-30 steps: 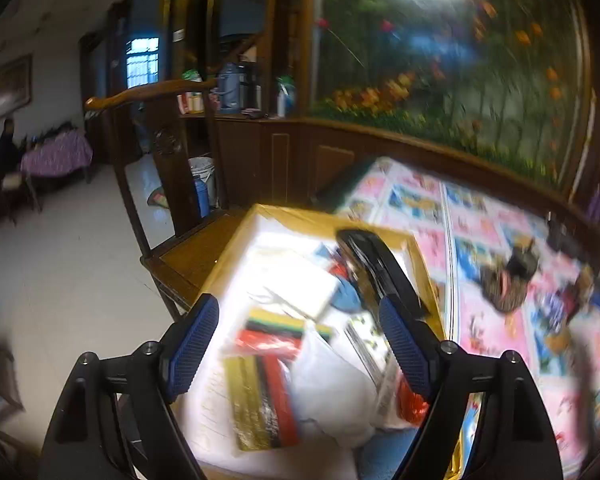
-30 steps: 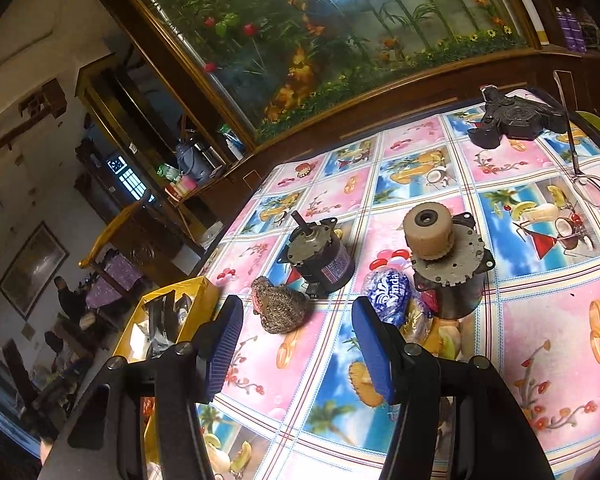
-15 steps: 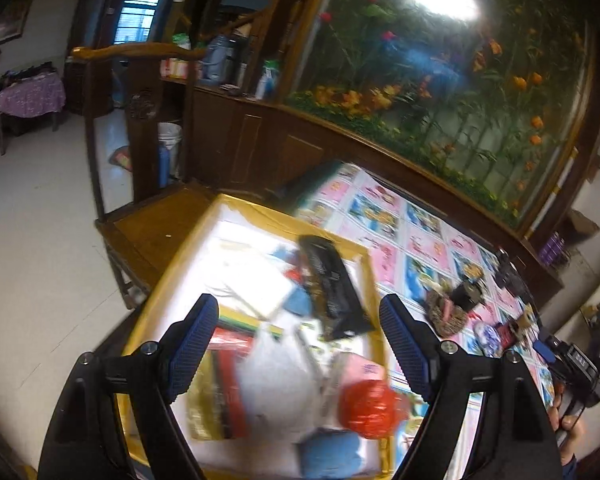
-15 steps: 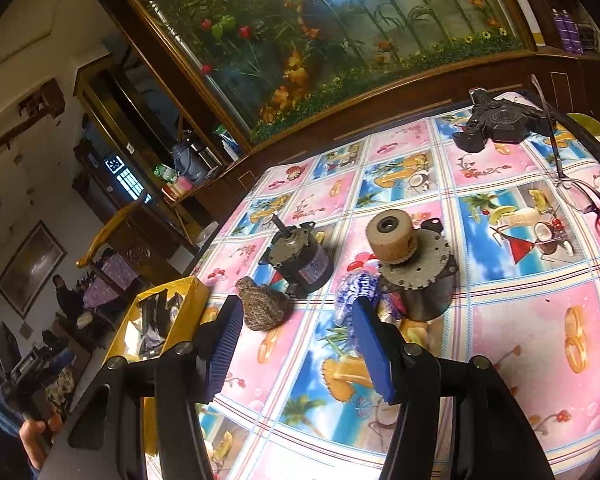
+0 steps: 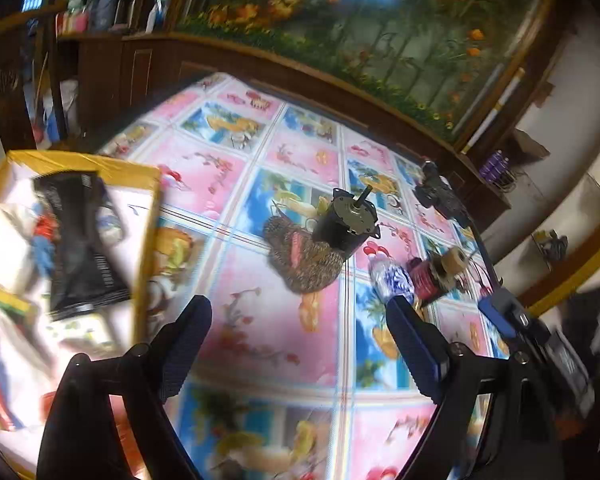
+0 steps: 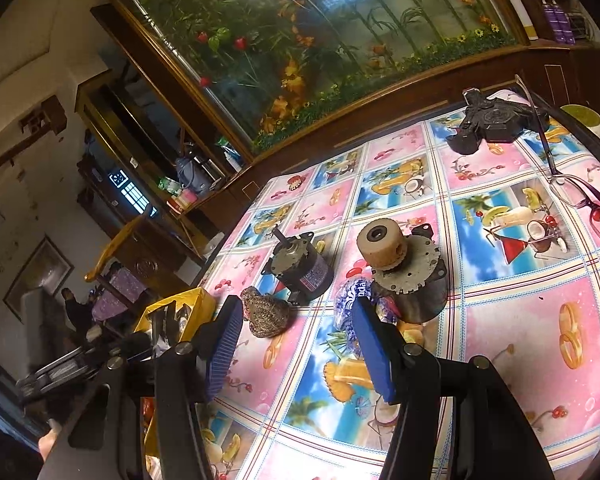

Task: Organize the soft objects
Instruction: 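Grasp the brown knitted item with left gripper while right gripper moves to blue-white packet, then grasp the blue-white wrapped packet with right gripper while left gripper holds the knitted item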

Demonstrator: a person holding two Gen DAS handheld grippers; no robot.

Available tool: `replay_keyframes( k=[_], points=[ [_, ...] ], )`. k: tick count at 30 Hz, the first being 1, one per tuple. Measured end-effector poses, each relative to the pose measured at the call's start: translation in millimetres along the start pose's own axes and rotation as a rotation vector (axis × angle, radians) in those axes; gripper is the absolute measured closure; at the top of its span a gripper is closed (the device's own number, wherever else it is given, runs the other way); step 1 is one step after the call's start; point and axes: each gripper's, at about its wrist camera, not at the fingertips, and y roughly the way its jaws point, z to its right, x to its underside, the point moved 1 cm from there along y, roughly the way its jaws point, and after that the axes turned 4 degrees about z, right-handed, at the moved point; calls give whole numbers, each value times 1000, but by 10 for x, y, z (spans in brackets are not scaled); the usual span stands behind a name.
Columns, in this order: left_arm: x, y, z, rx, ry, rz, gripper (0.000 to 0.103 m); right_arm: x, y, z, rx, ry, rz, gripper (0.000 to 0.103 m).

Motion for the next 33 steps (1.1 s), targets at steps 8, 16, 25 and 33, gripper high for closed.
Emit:
replay_keyframes(
  k=[8,16,25,33],
  points=[
    [-151,940,27,-105,-93,-117,15,12,-7,-40,-20,-1,0,42],
    [-146,1283,1,-85,-86,-89,39,-1,-5,-15,-3,-6,3,42],
    [346,742,-73,-37,0,-61,39,49,108,-21,30,-31,-29,42],
    [690,380,-167,-43,115,13,37,182,414,-152,171,-174,-78,42]
  ],
)
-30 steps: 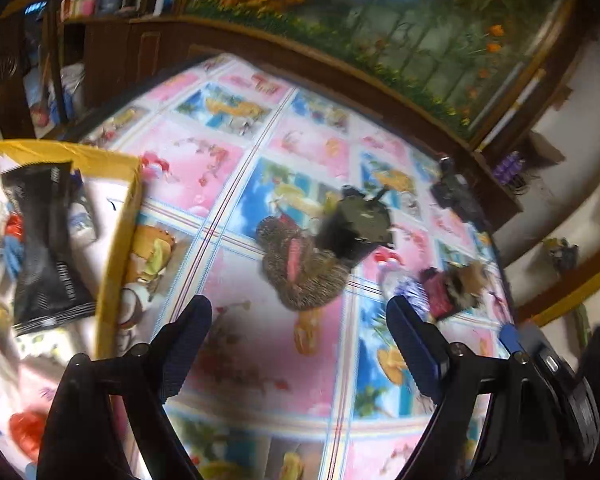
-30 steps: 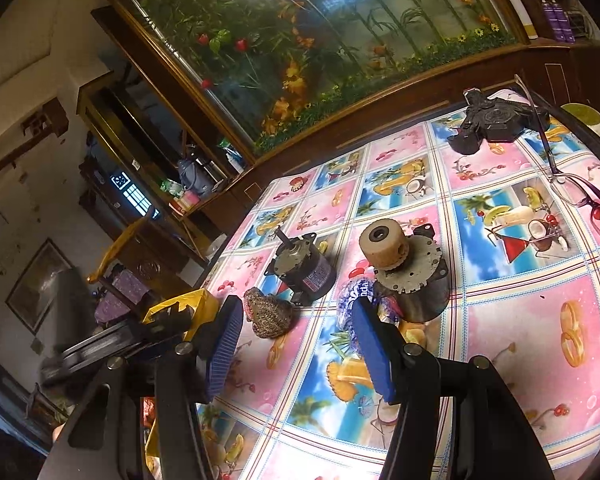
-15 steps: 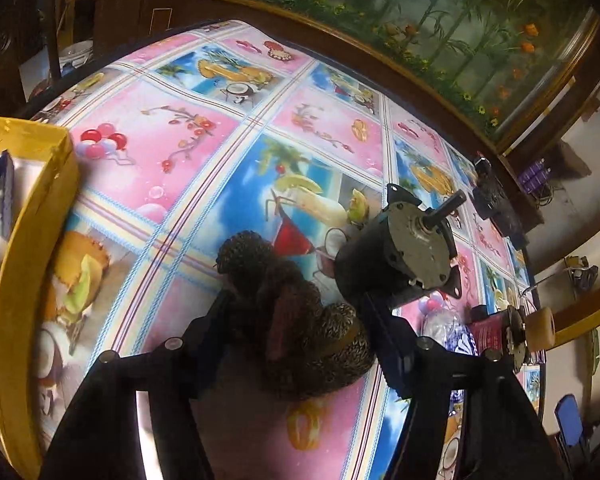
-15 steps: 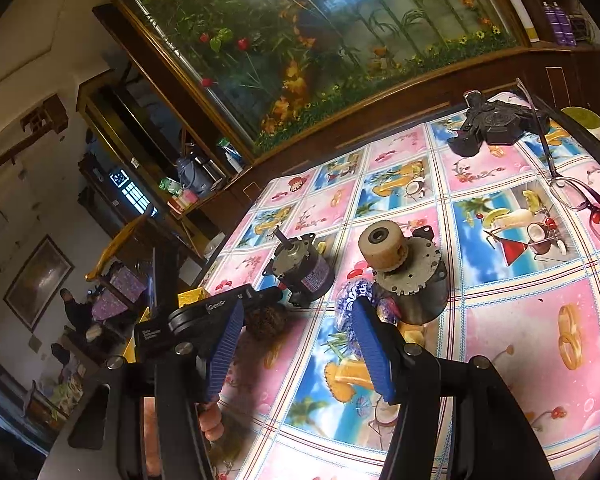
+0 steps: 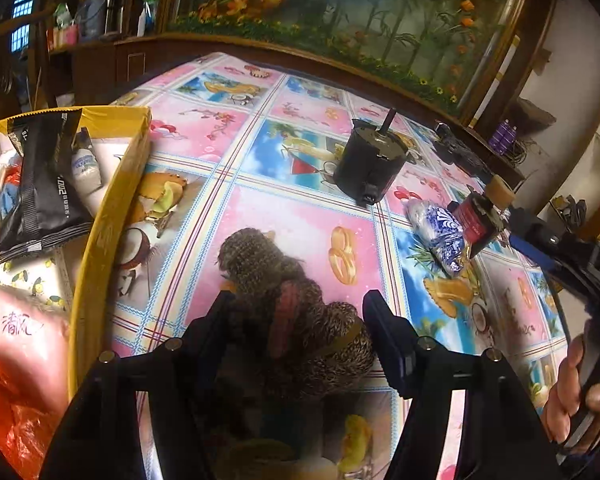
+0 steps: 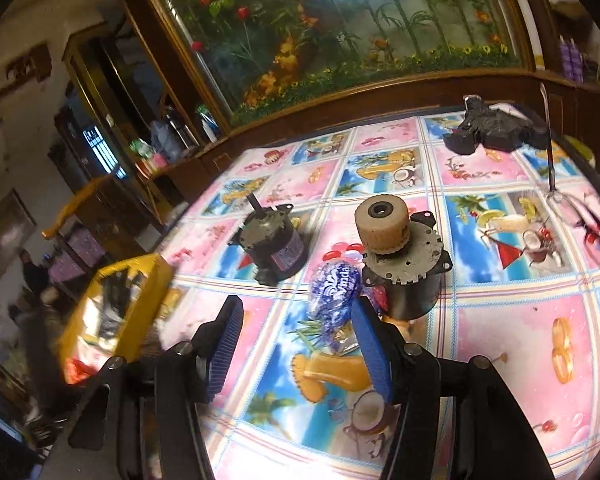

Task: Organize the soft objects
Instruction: 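Grasp the blue-white wrapped packet with right gripper while left gripper holds the knitted item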

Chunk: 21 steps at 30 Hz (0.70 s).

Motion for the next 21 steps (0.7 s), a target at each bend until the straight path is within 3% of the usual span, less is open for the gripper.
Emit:
replay_keyframes(
  k=[7,13,19,21],
  points=[
    [20,56,-35,12,-20,-13,39,-8,345,-186,162,-168,-53,43],
    [24,58,-20,19,-19,-13,39,13,682,-221,242,-236,-113,46],
    [25,61,-19,15,-14,-13,39,45,801,-108,265,-224,-143,63],
    [25,59,-23,12,-11,-13,39,56,797,-122,265,-234,-142,73]
  ],
)
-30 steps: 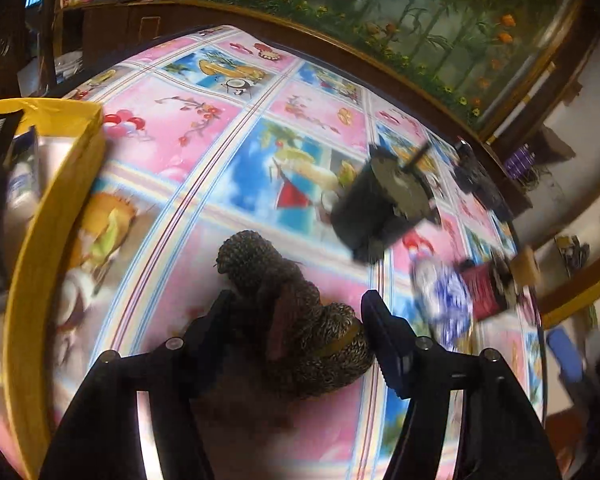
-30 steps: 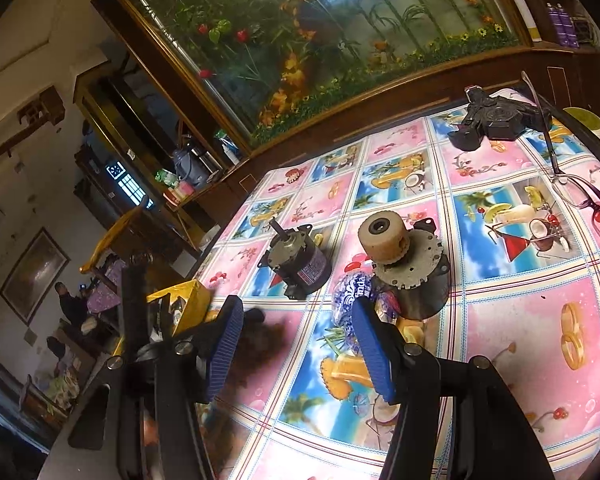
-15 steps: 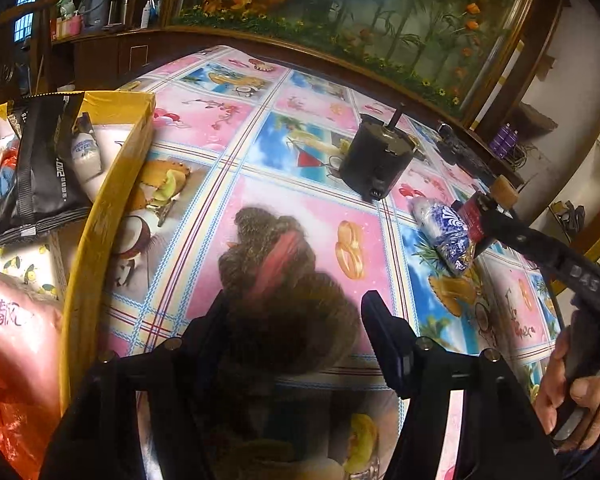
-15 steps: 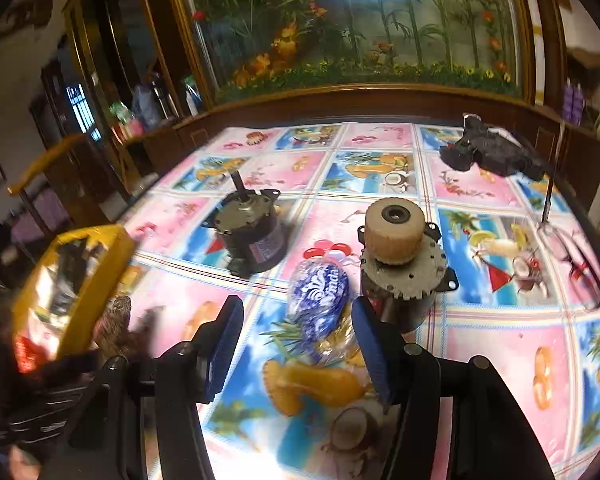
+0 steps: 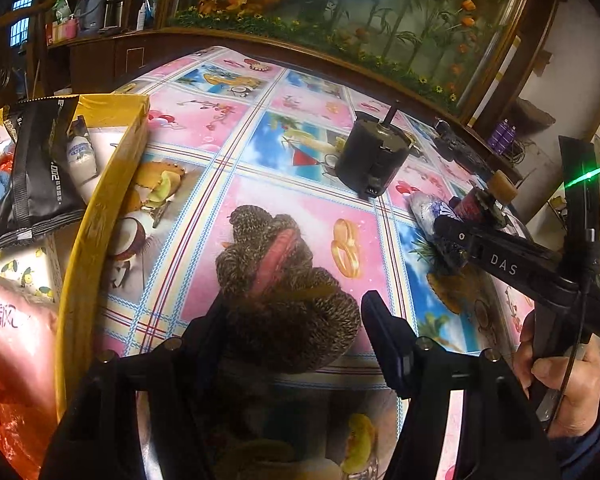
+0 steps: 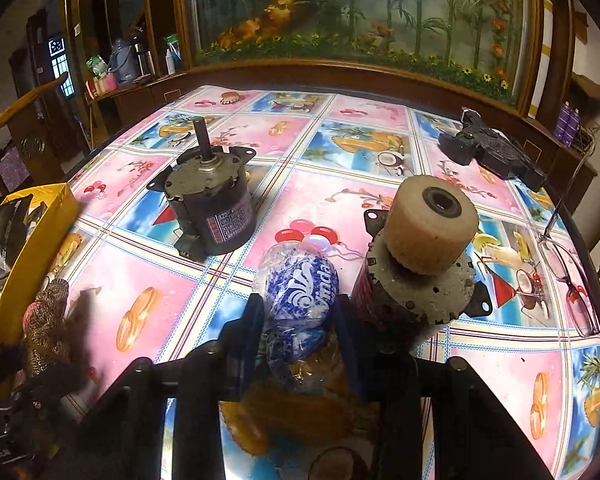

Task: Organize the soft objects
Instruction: 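Grasp the blue-white wrapped packet with right gripper while left gripper holds the knitted item, then carry the knitted item and blue-white packet over the yellow box with both grippers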

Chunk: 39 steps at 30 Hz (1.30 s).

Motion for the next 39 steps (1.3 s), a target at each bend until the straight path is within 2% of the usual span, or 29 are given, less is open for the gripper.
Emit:
replay_keyframes(
  k=[6,7,8,13,17,28,36,39],
  points=[
    [0,-6,-3,5,-3,3,40,84,-185,-27,-158,57,-9,73],
    [1,-10,-8,7,-5,4,46,104,-224,-34,-182,69,-7,73],
    [2,-8,-15,13,-9,3,47,120,-271,-40,-205,80,-2,73],
    [2,-12,-3,19,-8,5,47,126,-382,-91,-258,95,25,73],
    [-3,-39,9,25,-7,21,47,140,-411,-133,-300,106,19,73],
    [-17,-129,56,6,18,67,47,106,-626,-234,-358,113,88,73],
    [-35,-397,208,-33,100,171,47,83,-771,-259,-397,158,129,73],
    [-60,-518,221,-27,107,185,47,89,-831,-248,-413,181,145,73]
  ],
)
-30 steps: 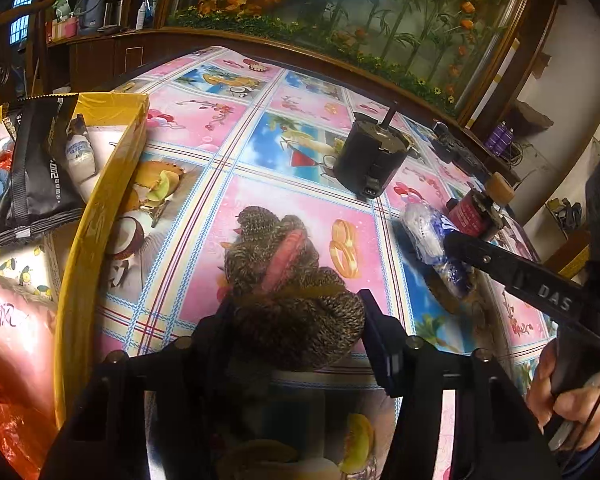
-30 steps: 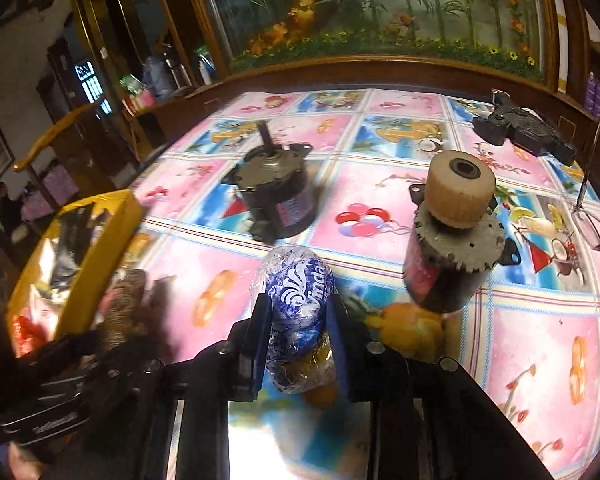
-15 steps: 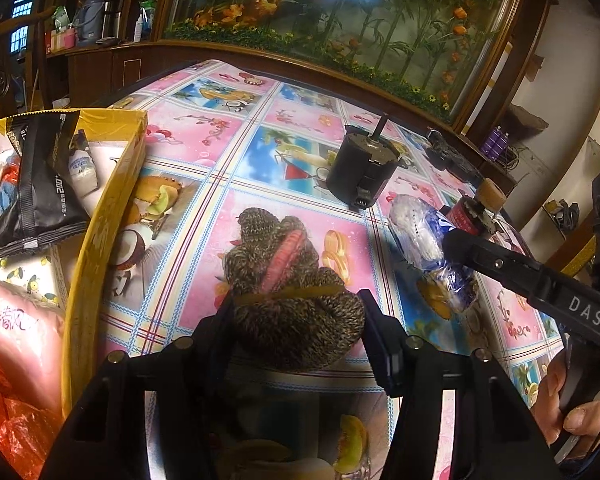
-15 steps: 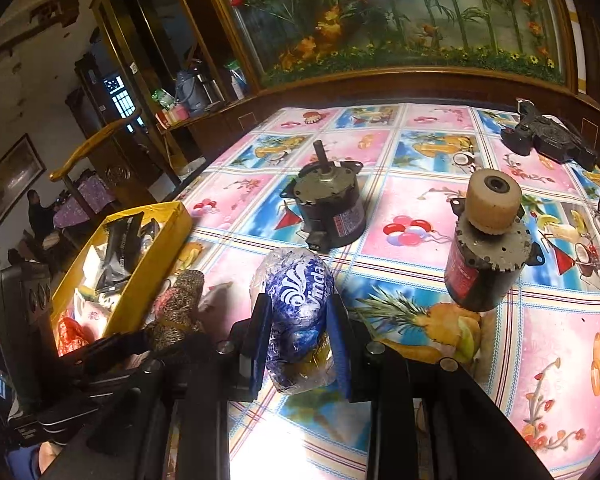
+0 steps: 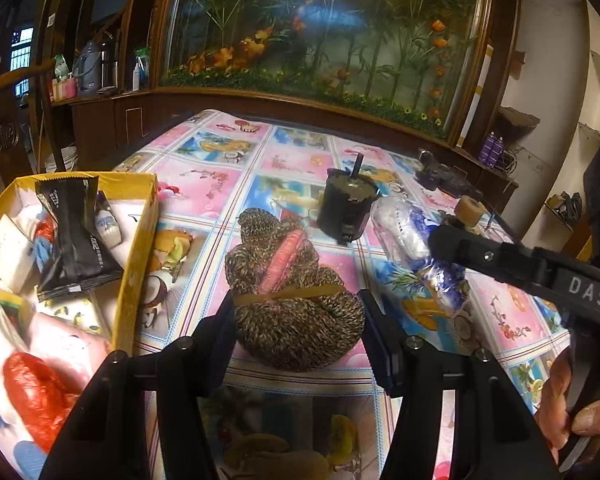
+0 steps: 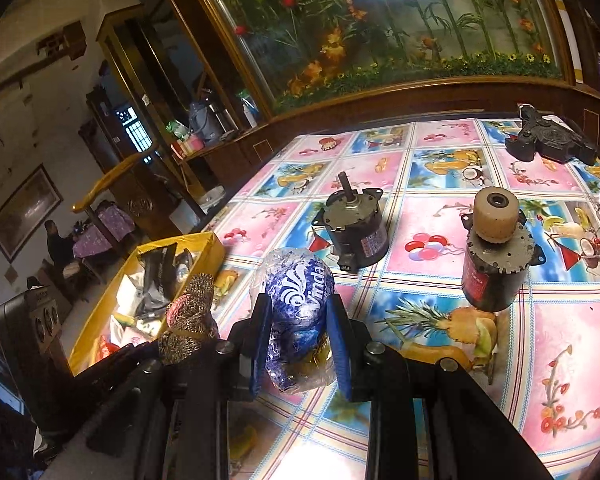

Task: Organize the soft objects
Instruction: 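Carry the knitted item and blue-white packet over the yellow box with both grippers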

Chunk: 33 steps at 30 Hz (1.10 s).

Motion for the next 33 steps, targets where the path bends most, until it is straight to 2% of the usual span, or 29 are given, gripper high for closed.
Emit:
replay_keyframes(
  k=[7,12,16,23,30,33],
  points=[
    [-170,-394,-158,-40,-9,83,46,29,-72,-91,-30,29,16,73],
    [-222,-588,-442,-82,-52,112,46,87,-27,-291,-48,1,3,73],
    [-234,-675,-692,-127,-92,130,46,135,48,-533,-69,-36,-13,73],
    [-195,-837,-1136,-201,-155,158,46,189,234,-1117,-63,-181,-35,73],
    [-71,-941,-1563,-268,-208,148,46,273,460,-1684,-79,-308,-54,73],
    [-3,-979,-1701,-289,-221,132,46,322,586,-1834,-96,-323,-75,73]
  ],
)
